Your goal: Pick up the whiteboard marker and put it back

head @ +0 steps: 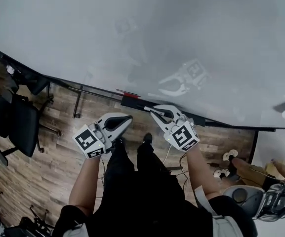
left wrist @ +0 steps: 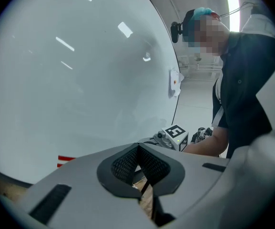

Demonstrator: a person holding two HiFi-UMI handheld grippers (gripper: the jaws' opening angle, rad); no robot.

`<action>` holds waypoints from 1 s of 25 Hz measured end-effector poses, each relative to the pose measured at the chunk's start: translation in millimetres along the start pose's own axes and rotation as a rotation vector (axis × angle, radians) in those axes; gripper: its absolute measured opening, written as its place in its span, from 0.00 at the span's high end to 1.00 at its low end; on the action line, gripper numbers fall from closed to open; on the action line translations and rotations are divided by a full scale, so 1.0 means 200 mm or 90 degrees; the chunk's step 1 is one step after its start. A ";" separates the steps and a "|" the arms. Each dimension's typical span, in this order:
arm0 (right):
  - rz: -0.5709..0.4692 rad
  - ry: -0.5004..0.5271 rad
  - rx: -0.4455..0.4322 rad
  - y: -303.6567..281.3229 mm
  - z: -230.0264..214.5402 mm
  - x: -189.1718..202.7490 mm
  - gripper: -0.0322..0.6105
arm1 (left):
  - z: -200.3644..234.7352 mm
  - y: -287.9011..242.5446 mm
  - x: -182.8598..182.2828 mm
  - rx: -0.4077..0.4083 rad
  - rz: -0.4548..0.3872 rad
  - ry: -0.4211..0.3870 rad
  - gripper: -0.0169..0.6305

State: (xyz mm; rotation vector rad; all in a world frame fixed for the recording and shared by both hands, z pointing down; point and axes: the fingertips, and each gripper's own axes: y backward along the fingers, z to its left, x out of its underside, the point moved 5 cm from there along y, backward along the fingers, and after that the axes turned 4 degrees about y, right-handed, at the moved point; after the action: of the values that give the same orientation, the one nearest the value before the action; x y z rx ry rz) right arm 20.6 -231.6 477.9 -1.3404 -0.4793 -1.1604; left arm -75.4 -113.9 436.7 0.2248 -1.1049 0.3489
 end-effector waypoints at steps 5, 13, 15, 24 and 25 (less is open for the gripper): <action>-0.081 0.004 0.027 0.22 -0.01 -0.27 0.90 | -0.14 -0.02 -0.18 0.022 -0.001 -0.044 0.95; -0.277 -0.011 0.090 0.56 -0.09 -0.68 0.91 | -0.26 -0.10 -0.48 0.064 -0.001 -0.143 0.95; -0.308 -0.063 0.081 0.62 -0.09 -0.67 0.91 | -0.29 -0.11 -0.53 0.070 0.003 -0.162 0.95; -0.401 -0.157 0.082 0.79 -0.11 -0.57 0.92 | -0.37 -0.12 -0.48 0.073 0.026 -0.177 0.95; -0.400 -0.158 0.082 0.80 -0.11 -0.56 0.92 | -0.37 -0.12 -0.48 0.072 0.026 -0.176 0.95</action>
State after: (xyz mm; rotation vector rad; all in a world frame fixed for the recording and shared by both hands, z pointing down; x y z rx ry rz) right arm 102.4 -239.0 299.5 -1.2608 -1.1968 -1.4392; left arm -42.4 -125.0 318.5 0.3583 -1.3656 0.4262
